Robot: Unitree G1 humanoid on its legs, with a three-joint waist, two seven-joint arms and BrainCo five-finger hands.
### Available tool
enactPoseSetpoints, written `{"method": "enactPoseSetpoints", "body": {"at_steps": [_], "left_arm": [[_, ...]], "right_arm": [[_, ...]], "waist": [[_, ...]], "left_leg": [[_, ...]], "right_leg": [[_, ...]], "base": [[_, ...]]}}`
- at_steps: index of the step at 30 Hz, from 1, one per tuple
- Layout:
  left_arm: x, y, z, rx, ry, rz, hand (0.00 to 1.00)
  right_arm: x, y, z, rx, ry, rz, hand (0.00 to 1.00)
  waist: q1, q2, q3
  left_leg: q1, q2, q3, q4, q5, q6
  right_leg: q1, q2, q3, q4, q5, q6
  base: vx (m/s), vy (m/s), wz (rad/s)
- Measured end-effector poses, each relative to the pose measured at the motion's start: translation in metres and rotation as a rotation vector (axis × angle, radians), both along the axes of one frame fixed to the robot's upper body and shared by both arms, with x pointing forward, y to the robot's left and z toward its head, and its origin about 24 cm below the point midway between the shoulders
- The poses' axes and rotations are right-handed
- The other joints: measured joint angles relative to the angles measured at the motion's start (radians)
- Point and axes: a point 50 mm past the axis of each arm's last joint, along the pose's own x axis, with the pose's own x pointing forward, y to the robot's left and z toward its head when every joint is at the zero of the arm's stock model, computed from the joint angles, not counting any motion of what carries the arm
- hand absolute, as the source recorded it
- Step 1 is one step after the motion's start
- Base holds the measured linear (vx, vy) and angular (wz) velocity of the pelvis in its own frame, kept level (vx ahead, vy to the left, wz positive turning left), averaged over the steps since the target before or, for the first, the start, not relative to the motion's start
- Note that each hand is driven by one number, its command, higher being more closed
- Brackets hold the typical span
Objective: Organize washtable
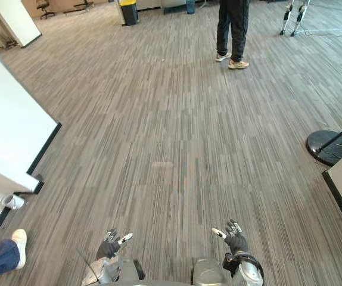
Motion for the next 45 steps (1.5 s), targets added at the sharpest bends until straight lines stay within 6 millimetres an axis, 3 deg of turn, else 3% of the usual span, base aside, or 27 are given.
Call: {"method": "enactPoseSetpoints", "body": {"at_steps": [1, 3, 4, 5, 6, 7, 8, 9, 10, 11, 13, 15, 16, 17, 18, 19, 20, 22, 23, 25, 27, 29, 32, 33, 34, 37, 45], "left_arm": [[0.005, -0.002, 0.005, 0.008, -0.026, 0.006, 0.0], [0.004, -0.002, 0.007, 0.017, -0.042, 0.016, 0.0], [0.001, 0.003, 0.007, 0.031, -0.04, 0.018, 0.0], [0.002, 0.004, 0.008, 0.032, -0.045, 0.02, 0.0], [0.005, 0.004, 0.01, 0.035, -0.056, 0.017, 0.0], [0.011, 0.006, 0.012, 0.05, -0.067, -0.009, 0.0], [0.014, 0.005, 0.013, 0.054, -0.074, -0.03, 0.0], [0.021, -0.002, 0.016, 0.05, -0.092, -0.065, 0.0], [0.027, -0.004, 0.018, 0.059, -0.109, -0.091, 0.0], [0.033, -0.006, 0.022, 0.07, -0.129, -0.124, 0.0], [0.045, -0.014, 0.027, 0.072, -0.165, -0.183, 0.0], [0.058, -0.025, 0.034, 0.07, -0.207, -0.26, 0.0], [0.066, -0.03, 0.037, 0.074, -0.226, -0.3, 0.0], [0.068, -0.032, 0.038, 0.087, -0.232, -0.336, 0.0], [0.069, -0.034, 0.038, 0.088, -0.234, -0.344, 0.0], [0.071, -0.044, 0.037, 0.068, -0.233, -0.359, 0.0], [0.071, -0.045, 0.037, 0.073, -0.235, -0.378, 0.0], [0.066, -0.046, 0.034, 0.07, -0.219, -0.382, 0.0], [0.059, -0.046, 0.03, 0.057, -0.201, -0.378, 0.0], [0.051, -0.047, 0.025, 0.04, -0.18, -0.375, 0.0], [0.044, -0.044, 0.022, 0.032, -0.16, -0.346, 0.0], [0.039, -0.041, 0.022, 0.017, -0.158, -0.302, 0.0], [0.037, -0.036, 0.024, 0.01, -0.167, -0.257, 0.0], [0.036, -0.036, 0.023, 0.01, -0.163, -0.256, 0.0], [0.034, -0.038, 0.022, 0.002, -0.159, -0.254, 0.0], [0.035, -0.037, 0.022, 0.007, -0.159, -0.254, 0.0], [0.018, -0.015, 0.009, 0.056, -0.07, -0.23, 0.0]], "right_arm": [[-0.003, -0.003, 0.0, -0.007, 0.003, -0.009, 0.0], [-0.007, -0.003, -0.002, -0.008, 0.015, -0.005, 0.0], [-0.009, 0.0, -0.005, 0.002, 0.025, -0.007, 0.0], [-0.007, 0.003, -0.005, 0.01, 0.02, -0.006, 0.0], [-0.004, 0.007, -0.005, 0.018, 0.019, 0.001, 0.0], [-0.006, 0.014, -0.007, 0.034, 0.03, 0.002, 0.0], [-0.006, 0.016, -0.009, 0.042, 0.035, -0.001, 0.0], [-0.008, 0.019, -0.011, 0.05, 0.046, 0.003, 0.0], [-0.01, 0.022, -0.012, 0.053, 0.053, 0.019, 0.0], [-0.008, 0.024, -0.011, 0.051, 0.045, 0.034, 0.0], [-0.005, 0.022, -0.006, 0.044, 0.02, 0.033, 0.0], [-0.003, 0.019, -0.003, 0.039, 0.001, 0.029, 0.0], [-0.007, 0.017, -0.005, 0.036, 0.016, 0.021, 0.0], [-0.018, 0.012, -0.009, 0.037, 0.044, -0.01, 0.0], [-0.024, 0.008, -0.011, 0.03, 0.059, -0.026, 0.0], [-0.027, -0.001, -0.013, 0.009, 0.08, -0.049, 0.0], [-0.02, -0.009, -0.008, -0.008, 0.054, -0.064, 0.0], [-0.02, -0.012, -0.004, -0.013, 0.035, -0.072, 0.0], [-0.02, -0.016, -0.003, -0.018, 0.028, -0.083, 0.0], [-0.015, -0.021, 0.001, -0.036, 0.012, -0.083, 0.0], [-0.015, -0.024, 0.001, -0.041, 0.012, -0.099, 0.0], [-0.015, -0.029, 0.002, -0.04, 0.005, -0.131, 0.0], [-0.009, -0.031, 0.003, -0.041, -0.003, -0.139, 0.0], [-0.011, -0.032, 0.002, -0.043, 0.004, -0.14, 0.0], [-0.017, -0.037, 0.0, -0.055, 0.027, -0.15, 0.0], [-0.035, -0.033, -0.01, -0.039, 0.085, -0.192, 0.0], [-0.052, -0.015, -0.028, 0.02, 0.186, -0.186, 0.0]], "waist": [[0.007, 0.001, -0.001], [0.018, -0.014, -0.015], [0.026, -0.049, -0.033], [0.034, -0.089, -0.049], [0.035, -0.114, -0.048], [0.019, -0.146, -0.048], [0.008, -0.152, -0.045], [-0.001, -0.139, -0.037], [-0.003, -0.129, -0.03], [-0.008, -0.112, -0.026], [-0.036, -0.078, -0.024], [-0.068, -0.07, -0.017], [-0.083, -0.075, -0.013], [-0.102, -0.103, -0.02], [-0.11, -0.104, -0.018], [-0.098, -0.05, -0.008], [-0.1, -0.041, -0.01], [-0.101, -0.05, -0.009], [-0.096, -0.049, -0.007], [-0.068, -0.044, -0.003], [-0.045, -0.05, -0.002], [-0.031, -0.052, -0.004], [-0.021, -0.045, -0.008], [-0.021, -0.039, -0.012], [-0.022, -0.013, -0.026], [-0.029, -0.04, -0.045], [-0.043, -0.029, -0.062]], "left_leg": [[-0.003, -0.016, -0.025, -0.132, 0.005, -0.002], [-0.016, -0.028, -0.018, -0.09, 0.015, 0.009], [-0.02, -0.058, -0.038, -0.02, 0.068, 0.042], [-0.052, -0.084, -0.06, 0.105, 0.058, 0.072], [-0.057, -0.089, -0.055, 0.194, 0.013, 0.155], [-0.033, -0.11, -0.036, 0.265, -0.076, 0.166], [-0.009, -0.123, -0.039, 0.276, -0.111, 0.172], [0.045, -0.133, -0.036, 0.265, -0.144, 0.177], [0.134, -0.137, -0.028, 0.221, -0.176, 0.175], [0.231, -0.14, -0.019, 0.137, -0.184, 0.165], [0.345, -0.135, -0.014, 0.013, -0.175, 0.151], [0.413, -0.141, -0.01, -0.048, -0.173, 0.149], [0.449, -0.144, -0.011, -0.062, -0.174, 0.147], [0.499, -0.157, -0.015, -0.076, -0.185, 0.118], [0.524, -0.162, -0.023, -0.076, -0.202, 0.086], [0.555, -0.113, -0.024, -0.062, -0.216, 0.062], [0.536, -0.097, -0.038, 0.012, -0.173, 0.021], [0.508, -0.07, -0.071, 0.192, -0.107, 0.009], [0.438, -0.018, -0.117, 0.411, -0.002, -0.022], [0.272, 0.046, -0.15, 0.774, -0.006, -0.037], [0.196, 0.058, -0.109, 0.814, -0.032, -0.003], [0.176, 0.045, -0.048, 0.629, -0.056, 0.034], [0.188, -0.06, -0.08, 0.143, -0.037, 0.049], [0.192, -0.076, -0.088, 0.071, -0.002, 0.071], [0.193, -0.095, -0.094, -0.022, 0.1, 0.1], [0.258, -0.134, -0.058, -0.138, 0.082, 0.113], [0.305, -0.171, -0.043, -0.29, 0.12, 0.109]], "right_leg": [[0.041, 0.004, 0.012, -0.004, -0.032, 0.031], [0.092, -0.013, 0.048, 0.024, -0.115, 0.066], [0.091, -0.055, 0.078, 0.09, -0.164, 0.087], [0.007, -0.102, 0.084, 0.297, -0.183, 0.116], [-0.071, -0.144, 0.07, 0.485, -0.15, 0.155], [-0.154, -0.214, 0.028, 0.702, -0.008, 0.18], [-0.183, -0.244, 0.003, 0.777, 0.11, 0.167], [-0.22, -0.276, -0.014, 0.864, 0.254, 0.148], [-0.265, -0.28, -0.039, 0.947, 0.17, 0.097], [-0.32, -0.272, -0.094, 0.965, 0.085, 0.078], [-0.415, -0.231, -0.198, 0.854, 0.005, 0.066], [-0.502, -0.198, -0.25, 0.591, 0.002, 0.062], [-0.508, -0.17, -0.243, 0.304, 0.061, 0.07], [-0.476, -0.158, -0.223, 0.015, 0.196, 0.078], [-0.454, -0.157, -0.213, -0.028, 0.339, 0.067], [-0.452, -0.122, -0.216, 0.042, 0.369, 0.012], [-0.473, -0.13, -0.206, 0.16, 0.271, -0.005], [-0.445, -0.158, -0.213, 0.271, 0.154, -0.01], [-0.379, -0.155, -0.229, 0.282, 0.098, -0.015], [-0.256, -0.12, -0.238, 0.21, 0.071, -0.022], [-0.152, -0.101, -0.239, 0.111, 0.082, -0.022], [-0.081, -0.086, -0.224, 0.03, 0.094, -0.01], [-0.057, -0.063, -0.16, -0.006, 0.092, 0.003], [-0.057, -0.057, -0.148, -0.005, 0.088, 0.011], [-0.057, -0.034, -0.125, -0.005, 0.076, 0.03], [-0.055, -0.057, -0.105, -0.008, 0.059, 0.058], [-0.059, -0.069, -0.1, -0.05, 0.062, 0.073]], "base": [[0.55, 0.102, -0.33], [0.76, 0.22, -0.7], [0.95, 0.297, -1.1], [0.96, 0.322, -1.03], [0.78, 0.241, -0.61], [0.79, 0.249, -0.12], [0.62, 0.16, 0.14], [0.89, 0.173, 0.01], [0.82, 0.094, -0.17], [0.67, 0.062, -0.22], [0.63, -0.012, 0.02], [0.69, -0.086, 0.28], [0.66, -0.203, 0.62], [0.68, -0.226, 0.79], [0.71, -0.25, 0.62], [0.65, -0.257, 0.3], [0.6, -0.268, 0.13], [0.53, -0.299, 0.23], [0.6, -0.343, 0.21], [0.48, -0.243, -0.09], [0.36, -0.142, -0.25], [0.34, -0.102, -0.38], [0.35, -0.018, -0.62], [0.31, 0.066, -0.54], [0.3, 0.105, -0.3], [0.24, 0.107, -0.07], [0.07, 0.037, -0.01]]}}
